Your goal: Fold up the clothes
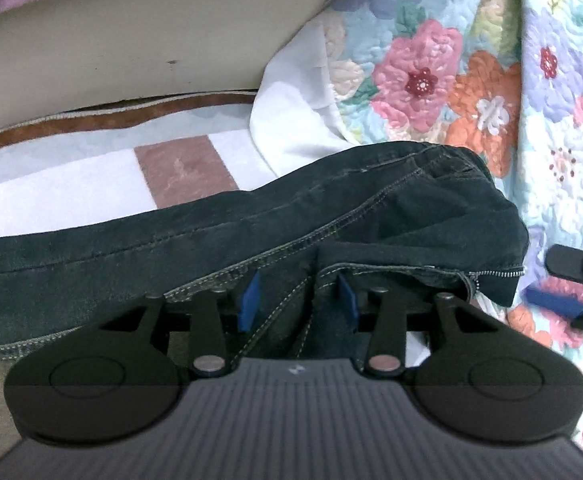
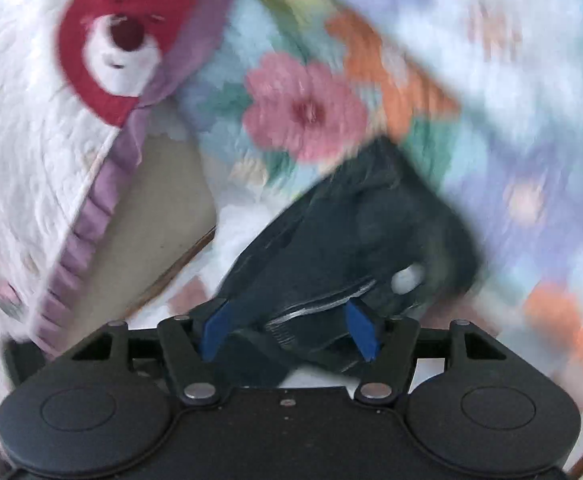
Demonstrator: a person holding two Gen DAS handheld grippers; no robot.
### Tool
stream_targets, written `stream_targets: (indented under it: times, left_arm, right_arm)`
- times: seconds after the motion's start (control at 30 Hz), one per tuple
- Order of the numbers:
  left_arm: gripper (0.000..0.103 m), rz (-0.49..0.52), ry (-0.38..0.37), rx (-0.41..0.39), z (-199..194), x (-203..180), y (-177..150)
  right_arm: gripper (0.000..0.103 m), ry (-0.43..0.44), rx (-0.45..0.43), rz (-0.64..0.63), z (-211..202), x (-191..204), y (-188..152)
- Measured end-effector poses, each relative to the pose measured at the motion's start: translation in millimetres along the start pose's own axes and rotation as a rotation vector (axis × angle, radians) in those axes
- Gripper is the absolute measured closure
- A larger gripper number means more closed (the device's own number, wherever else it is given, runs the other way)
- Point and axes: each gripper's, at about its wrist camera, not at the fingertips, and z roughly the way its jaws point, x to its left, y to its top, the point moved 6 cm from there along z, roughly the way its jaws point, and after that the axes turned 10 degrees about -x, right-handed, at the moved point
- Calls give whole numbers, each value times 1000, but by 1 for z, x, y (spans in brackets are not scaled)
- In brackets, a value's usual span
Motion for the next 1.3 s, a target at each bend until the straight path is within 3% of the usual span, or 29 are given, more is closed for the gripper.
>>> stream_targets:
  times: [0.1,0.13,0.23,0.37,0.43,0.57,0.7,0.9,1.17,1.2,1.23,1.3]
  left_arm:
    - [60,-26,-5,2,1,4,0]
    - [60,-36,-8,3,1,5,0]
    - [60,-53,-6,0,-1,7,-2]
    - [60,-109,10,-18,-2,7,-5]
    - [60,-93,24,-29,-2,4,-5]
    - [60,-92,12,-38,-4,2,-7]
    - [60,-44,-6,-54,-10,-7,-9]
    - [60,8,11,-72,-13,-19,-12]
    - [60,48,-42,-56,-18,-34,-27]
    - [60,53,-49,-55,-19,-35,-28]
    - [62,40,-58,-50,-22,-36,-30]
    - [64,-78,-118,-6,-33,-35,-34]
  right_arm:
    - [34,112,104,559,30,-29,-38]
    - [34,110,110,646,37,-36,-47]
    - [33,60,93,727,51,-48,-66]
    - [31,42,-77,717,53,-53,-58]
    - [23,6,-128,692,60,-55,-54]
    - [23,-49,-127,610,75,-58,-45]
    - [26,-92,-161,536,60,-66,-38]
    - [33,-74,-265,362,41,-69,-19]
    - [34,-140,-250,341,60,-83,4]
    - [40,-150,-244,340,61,-84,7]
    - [56,-151,-240,314,61,-81,10]
    - [67,-104,-242,143,55,-60,19]
